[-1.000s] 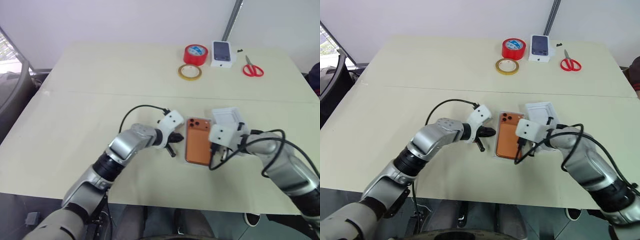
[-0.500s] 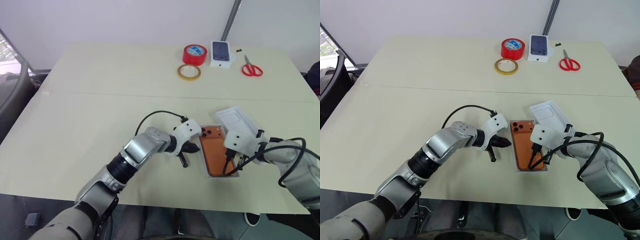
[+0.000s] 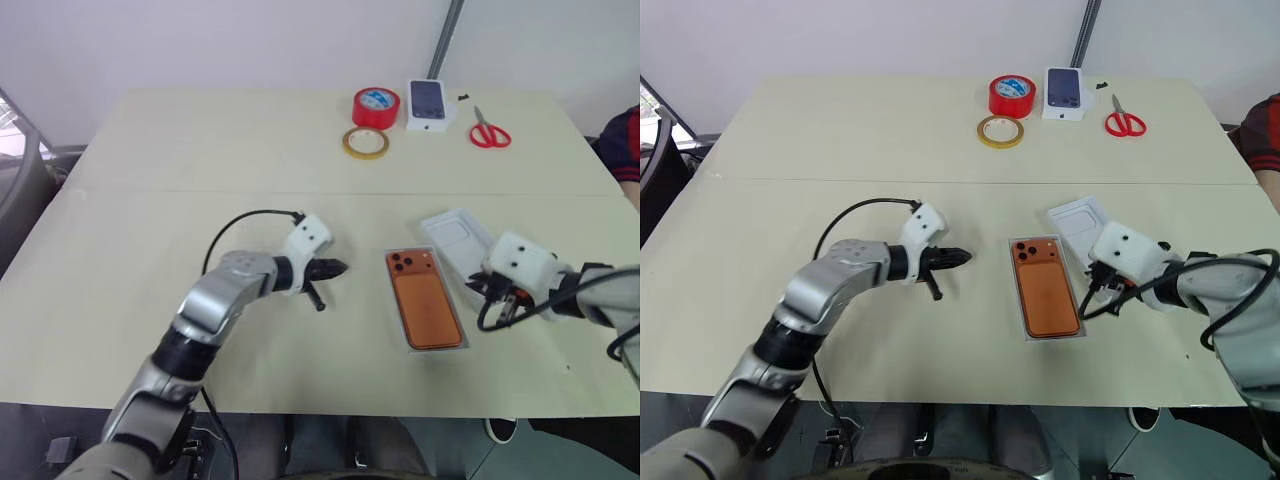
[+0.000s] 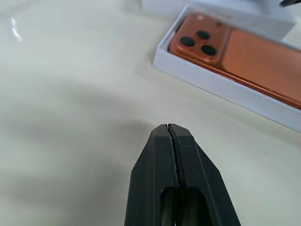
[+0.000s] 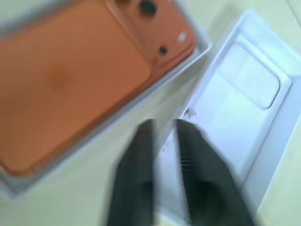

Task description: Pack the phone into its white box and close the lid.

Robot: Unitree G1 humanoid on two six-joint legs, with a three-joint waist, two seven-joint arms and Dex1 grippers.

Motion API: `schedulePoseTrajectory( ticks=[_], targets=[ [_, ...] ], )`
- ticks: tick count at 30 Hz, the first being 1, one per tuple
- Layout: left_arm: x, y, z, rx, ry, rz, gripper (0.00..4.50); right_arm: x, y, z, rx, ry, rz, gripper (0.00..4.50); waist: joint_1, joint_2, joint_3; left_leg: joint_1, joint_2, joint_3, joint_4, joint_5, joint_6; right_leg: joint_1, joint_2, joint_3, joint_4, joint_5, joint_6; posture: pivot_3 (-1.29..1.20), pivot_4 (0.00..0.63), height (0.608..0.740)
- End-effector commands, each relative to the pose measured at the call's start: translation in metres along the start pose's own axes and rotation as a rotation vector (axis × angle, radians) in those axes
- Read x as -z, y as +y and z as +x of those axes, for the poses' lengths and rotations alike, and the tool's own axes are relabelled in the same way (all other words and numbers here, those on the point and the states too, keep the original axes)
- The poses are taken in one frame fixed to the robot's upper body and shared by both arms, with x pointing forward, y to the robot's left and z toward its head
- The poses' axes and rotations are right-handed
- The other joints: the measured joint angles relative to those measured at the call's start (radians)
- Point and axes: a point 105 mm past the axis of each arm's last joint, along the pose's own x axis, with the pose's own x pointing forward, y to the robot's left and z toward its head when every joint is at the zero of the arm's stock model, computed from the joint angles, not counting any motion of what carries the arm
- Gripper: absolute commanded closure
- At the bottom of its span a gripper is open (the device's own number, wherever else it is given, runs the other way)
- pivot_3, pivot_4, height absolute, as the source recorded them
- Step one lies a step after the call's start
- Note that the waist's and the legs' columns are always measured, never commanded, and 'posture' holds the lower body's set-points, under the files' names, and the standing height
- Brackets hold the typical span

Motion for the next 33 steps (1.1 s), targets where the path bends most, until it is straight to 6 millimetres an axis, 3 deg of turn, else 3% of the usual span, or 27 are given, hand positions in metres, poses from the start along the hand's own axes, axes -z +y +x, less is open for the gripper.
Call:
schedulePoseTrajectory(
  ticks=[1,9,21,28,31,33],
  targets=[
    [-0.019,-0.011,-0.011,0.046,-0.094,0.093,4.5,0.0,-0.018,0.005,0.07,0.0,0.114,1.67,0.005,0.0,0.0,0.0,-0.001,0.0,0.0,0.0,0.0,0.0,-0.001,0.0,0.0,0.0,0.0,0.0,0.15,0.74],
    [-0.021,-0.012,-0.014,0.036,-0.12,0.107,4.5,0.019,-0.026,0.018,0.069,0.089,0.271,1.67,0.003,0.001,0.0,-0.001,-0.001,0.0,0.0,-0.001,0.002,-0.001,-0.001,0.0,0.0,0.0,0.0,0.0,0.15,0.74],
    [-0.028,-0.03,-0.021,0.145,-0.164,0.151,4.5,0.021,-0.019,0.029,0.065,0.156,0.377,1.67,0.001,0.001,0.0,-0.001,0.0,0.001,0.0,-0.001,0.002,-0.001,-0.001,0.0,0.0,0.0,0.0,0.0,0.15,0.74],
    [-0.021,-0.03,-0.018,0.153,-0.141,0.163,4.5,0.001,-0.023,0.043,0.04,0.153,0.471,1.67,-0.001,0.001,0.0,-0.001,0.0,0.001,0.0,-0.001,0.002,-0.001,-0.001,0.0,0.0,0.0,0.0,0.0,0.15,0.74],
    [-0.02,-0.031,-0.016,0.16,-0.141,0.16,4.5,-0.001,-0.027,0.049,0.051,0.185,0.483,2.48,0.0,0.001,0.0,-0.001,0.0,0.001,0.0,-0.001,0.002,-0.001,-0.001,0.0,0.0,0.0,0.0,0.0,0.15,0.74],
    [-0.02,-0.032,-0.015,0.16,-0.142,0.158,4.5,0.001,-0.028,0.05,0.055,0.206,0.443,3.47,0.002,0.001,0.0,-0.001,-0.001,0.001,0.0,-0.001,0.002,-0.002,-0.001,0.0,0.0,0.0,0.0,0.0,0.15,0.74]
  ],
)
